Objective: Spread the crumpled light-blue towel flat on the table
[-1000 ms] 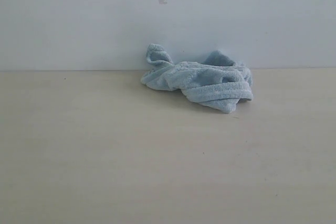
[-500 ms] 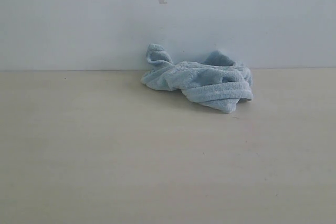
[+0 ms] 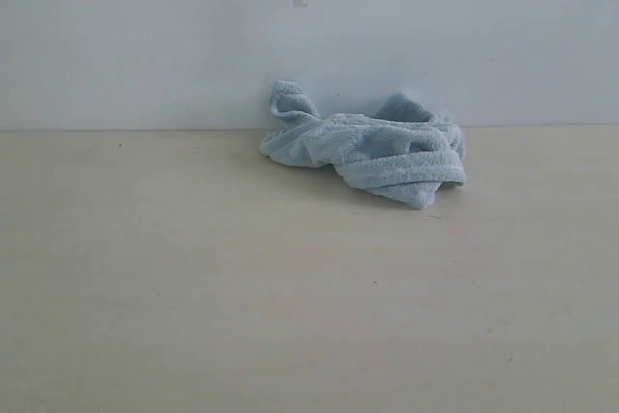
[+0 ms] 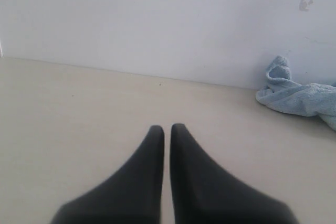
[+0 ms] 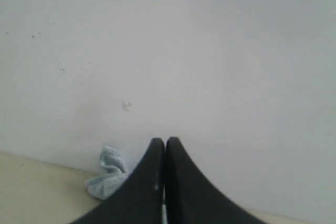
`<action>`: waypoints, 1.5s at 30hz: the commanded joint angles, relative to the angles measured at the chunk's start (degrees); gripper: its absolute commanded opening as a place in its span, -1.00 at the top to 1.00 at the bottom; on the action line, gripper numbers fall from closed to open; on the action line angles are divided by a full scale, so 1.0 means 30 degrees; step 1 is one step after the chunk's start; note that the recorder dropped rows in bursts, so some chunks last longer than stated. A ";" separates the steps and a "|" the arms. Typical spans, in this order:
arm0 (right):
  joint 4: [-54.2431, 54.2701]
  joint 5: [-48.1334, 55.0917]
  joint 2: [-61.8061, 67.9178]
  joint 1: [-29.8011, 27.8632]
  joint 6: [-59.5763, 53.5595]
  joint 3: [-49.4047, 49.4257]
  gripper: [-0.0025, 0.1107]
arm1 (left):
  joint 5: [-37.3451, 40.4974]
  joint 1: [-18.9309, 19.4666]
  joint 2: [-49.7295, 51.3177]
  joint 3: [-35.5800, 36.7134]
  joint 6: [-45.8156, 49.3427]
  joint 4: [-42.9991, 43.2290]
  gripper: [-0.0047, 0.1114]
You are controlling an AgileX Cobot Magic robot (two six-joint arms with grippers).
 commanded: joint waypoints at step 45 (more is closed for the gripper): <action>1.8733 0.2889 3.5377 -0.2529 -0.8409 -1.3969 0.05 | -0.0086 -0.0122 -0.0041 0.0065 0.0174 -0.0023 0.85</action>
